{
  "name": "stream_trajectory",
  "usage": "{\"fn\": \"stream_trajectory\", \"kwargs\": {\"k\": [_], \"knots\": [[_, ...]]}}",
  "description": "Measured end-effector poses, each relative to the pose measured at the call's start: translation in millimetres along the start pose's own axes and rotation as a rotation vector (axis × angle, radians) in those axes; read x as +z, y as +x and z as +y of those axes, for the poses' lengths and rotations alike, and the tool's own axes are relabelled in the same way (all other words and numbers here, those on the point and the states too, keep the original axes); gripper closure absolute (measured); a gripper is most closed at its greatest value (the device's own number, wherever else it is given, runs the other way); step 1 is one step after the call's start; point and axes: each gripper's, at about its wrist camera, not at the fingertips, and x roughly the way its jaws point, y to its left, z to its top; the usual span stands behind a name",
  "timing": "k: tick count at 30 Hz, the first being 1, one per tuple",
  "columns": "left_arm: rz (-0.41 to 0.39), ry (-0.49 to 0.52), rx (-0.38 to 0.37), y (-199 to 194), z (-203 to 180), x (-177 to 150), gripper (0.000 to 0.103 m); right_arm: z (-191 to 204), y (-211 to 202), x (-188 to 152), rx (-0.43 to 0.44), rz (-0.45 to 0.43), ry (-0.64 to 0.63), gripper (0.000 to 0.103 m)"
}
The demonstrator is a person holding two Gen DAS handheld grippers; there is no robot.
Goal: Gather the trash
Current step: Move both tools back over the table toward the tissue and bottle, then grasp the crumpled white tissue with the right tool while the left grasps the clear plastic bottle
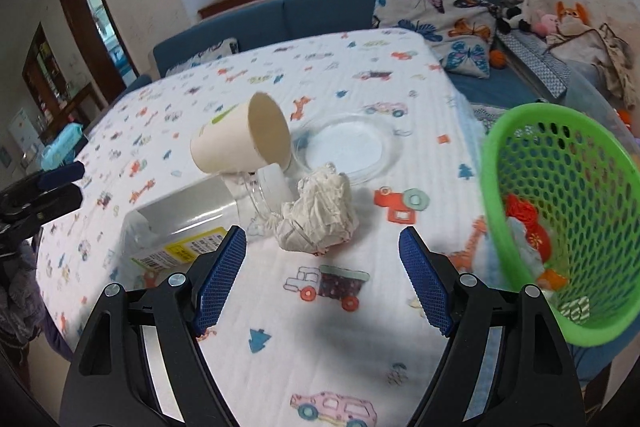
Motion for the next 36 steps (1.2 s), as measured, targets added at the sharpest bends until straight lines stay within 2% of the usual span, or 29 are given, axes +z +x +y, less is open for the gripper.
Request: {"fn": "stream_trajectory", "kwargs": {"k": [10, 14, 16, 19, 30, 36], "knots": [[0.039, 0.061, -0.024, 9.1, -7.9, -6.4, 0.026, -0.3, 40.4, 3.1, -0.01, 0.062, -0.032, 0.031], [0.06, 0.088, -0.031, 17.3, -13.6, -6.6, 0.026, -1.4, 49.0, 4.7, 0.005, 0.074, -0.034, 0.037], [0.069, 0.105, -0.032, 21.0, -16.7, -5.8, 0.026, -1.1, 50.8, 4.3, 0.011, 0.08, -0.04, 0.043], [0.085, 0.139, -0.044, 28.4, -23.6, -4.3, 0.026, 1.3, 46.8, 3.2, 0.007, 0.07, -0.056, 0.048], [0.131, 0.262, -0.07, 63.0, -49.3, 1.5, 0.024, -8.5, 18.6, -0.1, -0.01, 0.041, -0.033, 0.048], [0.166, 0.277, -0.076, 84.0, -51.6, 6.4, 0.024, -15.6, -0.1, -2.2, -0.033, 0.019, -0.021, 0.048]]}}
